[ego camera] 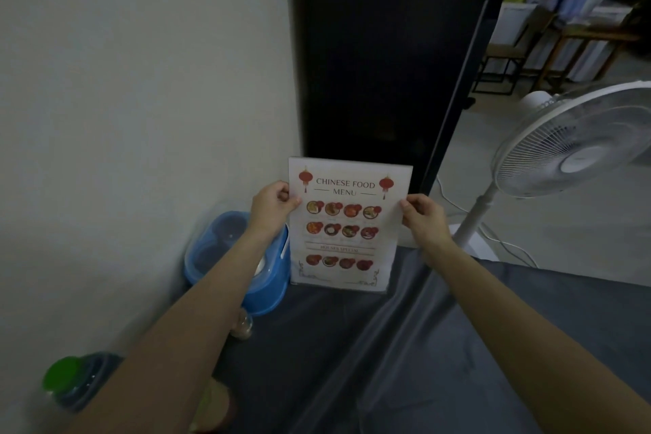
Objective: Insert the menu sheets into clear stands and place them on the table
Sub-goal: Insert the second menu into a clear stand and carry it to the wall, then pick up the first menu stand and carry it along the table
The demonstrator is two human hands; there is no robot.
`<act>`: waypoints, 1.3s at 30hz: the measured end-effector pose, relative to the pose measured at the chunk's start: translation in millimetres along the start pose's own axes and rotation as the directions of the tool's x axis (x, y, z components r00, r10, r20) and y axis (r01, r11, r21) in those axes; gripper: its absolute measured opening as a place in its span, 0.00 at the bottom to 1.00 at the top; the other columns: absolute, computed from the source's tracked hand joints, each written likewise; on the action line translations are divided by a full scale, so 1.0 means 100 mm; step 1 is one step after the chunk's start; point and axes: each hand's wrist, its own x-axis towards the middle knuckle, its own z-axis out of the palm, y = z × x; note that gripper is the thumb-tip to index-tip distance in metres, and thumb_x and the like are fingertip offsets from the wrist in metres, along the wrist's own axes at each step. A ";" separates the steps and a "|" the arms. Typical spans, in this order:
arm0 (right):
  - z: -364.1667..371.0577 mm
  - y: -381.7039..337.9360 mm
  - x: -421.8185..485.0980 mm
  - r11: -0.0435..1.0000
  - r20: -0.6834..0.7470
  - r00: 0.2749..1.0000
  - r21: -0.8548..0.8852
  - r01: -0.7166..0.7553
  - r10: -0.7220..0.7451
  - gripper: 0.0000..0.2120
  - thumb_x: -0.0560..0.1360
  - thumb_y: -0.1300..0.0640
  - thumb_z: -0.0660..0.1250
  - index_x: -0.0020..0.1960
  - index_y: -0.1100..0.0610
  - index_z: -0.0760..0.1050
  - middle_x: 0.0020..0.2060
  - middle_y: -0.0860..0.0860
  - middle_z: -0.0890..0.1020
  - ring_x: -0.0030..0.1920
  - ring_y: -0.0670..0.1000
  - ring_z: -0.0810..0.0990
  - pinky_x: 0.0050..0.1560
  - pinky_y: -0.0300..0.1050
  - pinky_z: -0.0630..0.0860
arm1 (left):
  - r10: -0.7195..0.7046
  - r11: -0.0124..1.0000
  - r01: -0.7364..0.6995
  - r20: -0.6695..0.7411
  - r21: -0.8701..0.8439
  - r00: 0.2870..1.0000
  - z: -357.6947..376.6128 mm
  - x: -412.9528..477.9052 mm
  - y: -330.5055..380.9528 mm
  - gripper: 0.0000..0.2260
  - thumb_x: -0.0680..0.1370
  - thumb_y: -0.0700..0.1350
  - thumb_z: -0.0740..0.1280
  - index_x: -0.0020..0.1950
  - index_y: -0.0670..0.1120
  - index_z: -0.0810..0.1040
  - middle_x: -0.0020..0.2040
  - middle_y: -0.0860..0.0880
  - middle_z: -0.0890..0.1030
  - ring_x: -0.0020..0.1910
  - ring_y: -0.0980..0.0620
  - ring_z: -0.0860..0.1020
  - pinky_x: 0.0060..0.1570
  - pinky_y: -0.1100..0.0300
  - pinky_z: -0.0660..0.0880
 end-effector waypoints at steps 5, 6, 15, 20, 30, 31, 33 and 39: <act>0.00 0.01 -0.02 1.000 0.002 1.000 -0.018 0.002 -0.002 0.08 0.79 0.56 0.60 0.54 0.57 0.76 0.53 0.54 0.81 0.53 0.54 0.80 0.55 0.51 0.78 | -0.023 1.000 0.024 -0.012 0.007 1.000 0.02 -0.04 -0.03 0.06 0.76 0.38 0.69 0.52 0.38 0.79 0.47 0.43 0.82 0.46 0.48 0.80 0.50 0.54 0.79; 0.00 0.00 -0.02 1.000 0.001 1.000 -0.026 0.006 -0.006 0.09 0.79 0.56 0.60 0.55 0.58 0.76 0.53 0.54 0.81 0.53 0.54 0.80 0.55 0.50 0.78 | -0.024 1.000 0.024 -0.009 0.006 1.000 0.01 -0.04 -0.04 0.07 0.76 0.38 0.69 0.52 0.37 0.79 0.49 0.43 0.83 0.47 0.47 0.80 0.52 0.52 0.79; -0.22 -0.02 -0.32 0.894 0.064 0.985 -0.414 0.171 -0.159 0.14 0.80 0.55 0.58 0.62 0.58 0.73 0.52 0.52 0.79 0.50 0.48 0.76 0.50 0.42 0.71 | -0.104 0.993 0.108 -0.084 0.045 0.991 0.02 -0.38 -0.05 0.10 0.77 0.39 0.68 0.57 0.37 0.77 0.49 0.47 0.79 0.49 0.49 0.78 0.49 0.58 0.74; -0.61 0.14 -0.84 0.604 0.314 0.934 -0.716 0.350 -0.169 0.14 0.80 0.52 0.58 0.62 0.56 0.70 0.57 0.54 0.77 0.55 0.53 0.78 0.57 0.49 0.75 | -0.011 0.987 0.013 -0.013 0.159 1.000 0.30 -1.06 -0.08 0.09 0.79 0.41 0.65 0.57 0.40 0.77 0.52 0.47 0.80 0.49 0.54 0.77 0.41 0.69 0.71; -1.48 0.93 -1.87 0.432 0.400 0.915 -0.836 0.339 0.056 0.24 0.80 0.48 0.56 0.71 0.60 0.64 0.69 0.57 0.69 0.69 0.57 0.69 0.67 0.50 0.67 | -0.025 0.533 -0.465 0.563 0.707 0.826 1.31 -2.48 0.15 0.29 0.81 0.53 0.57 0.77 0.40 0.57 0.78 0.41 0.58 0.78 0.44 0.56 0.77 0.50 0.52; -1.57 0.99 -1.96 0.430 0.402 0.914 -0.837 0.340 0.059 0.24 0.80 0.48 0.55 0.71 0.60 0.63 0.69 0.58 0.69 0.68 0.58 0.69 0.68 0.50 0.67 | -0.035 0.509 -0.485 0.580 0.711 0.814 1.40 -2.60 0.18 0.29 0.82 0.53 0.56 0.78 0.39 0.55 0.79 0.40 0.56 0.78 0.44 0.55 0.78 0.51 0.51; -1.78 1.09 -2.13 0.437 0.400 0.915 -0.835 0.335 0.062 0.23 0.80 0.49 0.55 0.70 0.61 0.63 0.69 0.58 0.70 0.69 0.58 0.68 0.68 0.50 0.66 | -0.047 0.486 -0.507 0.600 0.712 0.798 1.55 -2.85 0.28 0.30 0.82 0.53 0.55 0.78 0.38 0.52 0.79 0.40 0.55 0.79 0.44 0.53 0.78 0.51 0.49; -2.40 1.28 -2.65 0.421 0.385 0.922 -0.844 0.331 0.046 0.20 0.79 0.50 0.57 0.65 0.62 0.67 0.65 0.59 0.72 0.67 0.59 0.69 0.66 0.50 0.66 | -0.039 0.443 -0.556 0.635 0.703 0.772 1.94 -3.45 0.60 0.31 0.82 0.53 0.55 0.78 0.38 0.51 0.79 0.40 0.54 0.79 0.44 0.52 0.78 0.52 0.48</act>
